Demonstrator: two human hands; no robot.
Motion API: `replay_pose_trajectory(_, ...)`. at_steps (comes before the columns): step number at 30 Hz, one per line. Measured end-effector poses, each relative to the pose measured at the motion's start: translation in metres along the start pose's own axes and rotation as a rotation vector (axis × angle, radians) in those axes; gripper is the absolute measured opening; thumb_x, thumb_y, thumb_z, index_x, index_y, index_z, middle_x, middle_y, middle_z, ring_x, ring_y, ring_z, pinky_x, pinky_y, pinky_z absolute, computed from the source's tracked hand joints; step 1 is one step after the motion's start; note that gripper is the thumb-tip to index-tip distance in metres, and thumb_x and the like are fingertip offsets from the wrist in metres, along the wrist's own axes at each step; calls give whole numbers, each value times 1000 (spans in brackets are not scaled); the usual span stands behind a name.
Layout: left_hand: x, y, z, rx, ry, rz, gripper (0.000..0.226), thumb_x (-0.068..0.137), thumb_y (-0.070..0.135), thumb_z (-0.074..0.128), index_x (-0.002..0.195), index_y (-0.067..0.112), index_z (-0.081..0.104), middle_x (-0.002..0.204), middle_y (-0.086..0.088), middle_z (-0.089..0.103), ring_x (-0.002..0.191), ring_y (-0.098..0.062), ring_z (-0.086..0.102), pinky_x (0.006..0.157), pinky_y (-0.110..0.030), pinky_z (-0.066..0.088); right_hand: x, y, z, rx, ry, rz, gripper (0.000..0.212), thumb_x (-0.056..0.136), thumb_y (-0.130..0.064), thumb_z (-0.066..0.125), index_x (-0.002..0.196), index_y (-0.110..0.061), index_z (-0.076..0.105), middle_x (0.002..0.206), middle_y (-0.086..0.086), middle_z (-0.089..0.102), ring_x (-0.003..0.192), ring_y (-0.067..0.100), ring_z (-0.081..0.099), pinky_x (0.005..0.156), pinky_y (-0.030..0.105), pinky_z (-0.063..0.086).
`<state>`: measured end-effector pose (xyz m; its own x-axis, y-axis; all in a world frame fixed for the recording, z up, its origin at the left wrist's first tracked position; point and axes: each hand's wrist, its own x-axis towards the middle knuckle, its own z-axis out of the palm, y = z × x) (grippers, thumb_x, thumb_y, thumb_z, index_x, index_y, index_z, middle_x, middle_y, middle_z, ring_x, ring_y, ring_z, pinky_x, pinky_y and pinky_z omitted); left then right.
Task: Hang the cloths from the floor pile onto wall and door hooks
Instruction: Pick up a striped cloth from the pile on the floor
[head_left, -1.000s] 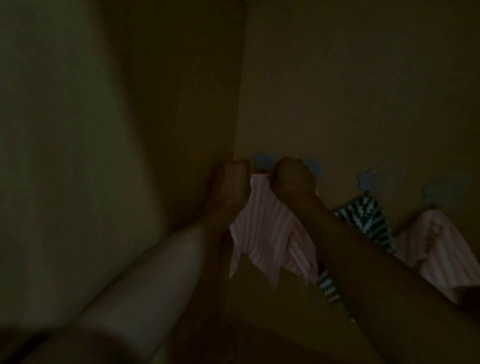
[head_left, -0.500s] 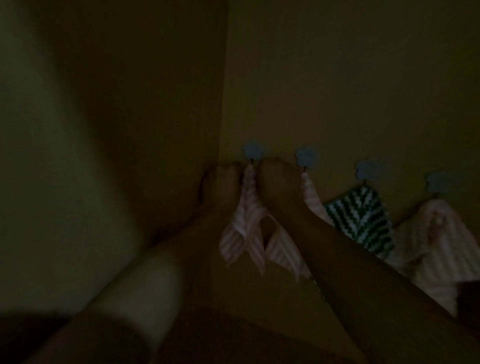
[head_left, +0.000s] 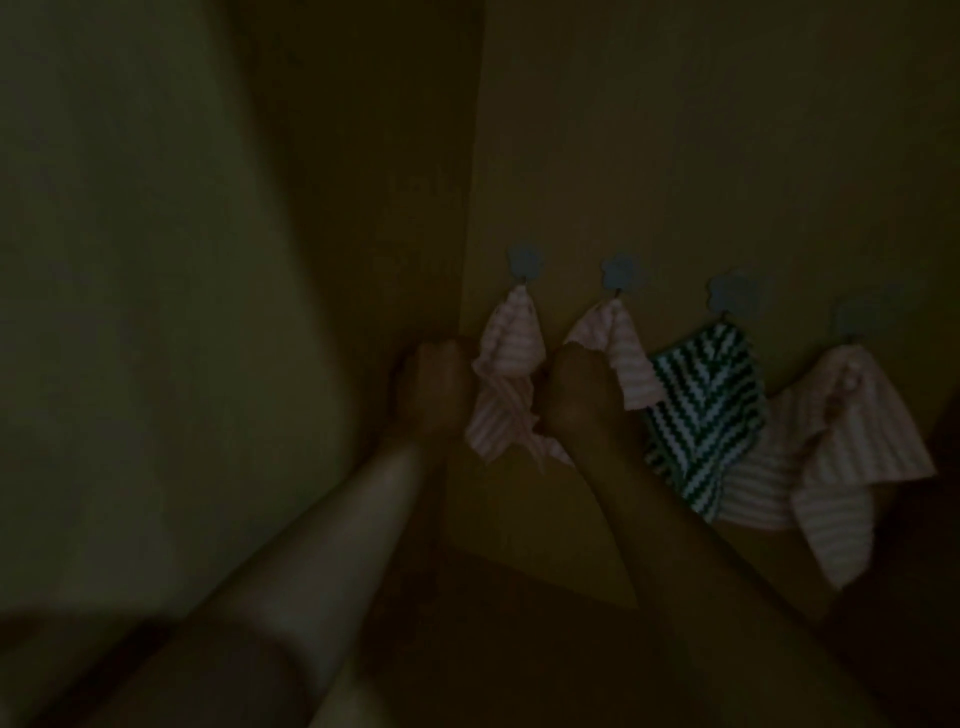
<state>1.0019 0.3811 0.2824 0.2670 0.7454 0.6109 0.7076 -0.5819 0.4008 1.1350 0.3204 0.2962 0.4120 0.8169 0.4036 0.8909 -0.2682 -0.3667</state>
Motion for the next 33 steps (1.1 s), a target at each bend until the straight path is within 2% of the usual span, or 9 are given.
replay_pose_trajectory(2,-13,-1,-6,-6,20,9,23,94,13,51,103,13,72,101,-14,71,90,-31,68,71,-37,54,-15,1,-2,40,-36,20,21,101,-13,47,90,-4,62,115,17,62,91,20,55,60,22,35)
replay_pose_trajectory(4,-27,1,-14,-5,21,13,23,93,13,50,104,15,71,104,-13,71,94,-32,67,74,-40,55,-38,-2,-8,56,-33,51,24,101,-15,45,105,-1,65,116,16,62,102,25,58,68,23,38)
replay_pose_trajectory(9,-68,5,-27,-60,-28,0,26,94,29,54,114,18,66,110,-9,69,98,-29,66,69,-27,45,-103,-7,-21,97,144,9,23,93,-18,51,92,-3,68,93,16,68,82,27,59,72,29,46)
replay_pose_trajectory(12,-99,8,-40,-156,-9,79,26,89,26,62,114,18,66,108,-8,68,97,-30,65,68,-27,44,-137,-16,-19,169,157,75,24,94,-22,54,95,-4,69,98,11,68,85,20,59,69,22,40)
replay_pose_trajectory(14,-121,8,-49,-157,-27,123,33,87,27,63,119,20,64,115,-7,66,105,-30,62,80,-33,48,-162,-23,-17,151,172,114,25,93,-30,56,109,-13,67,108,5,67,96,20,62,74,20,41)
replay_pose_trajectory(17,-155,1,-63,-161,-88,164,37,91,28,57,127,20,59,123,-7,60,115,-29,55,94,-39,47,-205,-34,-15,121,227,126,31,90,-30,62,118,-18,63,113,3,67,100,19,63,74,19,39)
replay_pose_trajectory(21,-202,-12,-83,-204,-187,176,50,95,33,54,143,24,44,147,0,44,133,-26,40,109,-42,36,-266,-47,-13,87,232,161,38,88,-30,65,124,-20,58,120,4,61,106,19,60,78,24,43)
replay_pose_trajectory(29,-292,-12,-126,-208,-284,177,53,97,40,49,148,31,36,156,-1,31,144,-21,25,117,-43,18,-378,-63,-20,25,215,250,43,90,-34,62,129,-20,53,124,3,58,113,18,55,83,20,39)
replay_pose_trajectory(33,-327,-9,-142,-180,-340,170,54,98,45,45,149,34,31,159,1,26,147,-19,17,119,-49,10,-421,-64,-24,14,179,361,57,92,-41,58,142,-18,42,141,7,48,130,21,46,102,30,41)
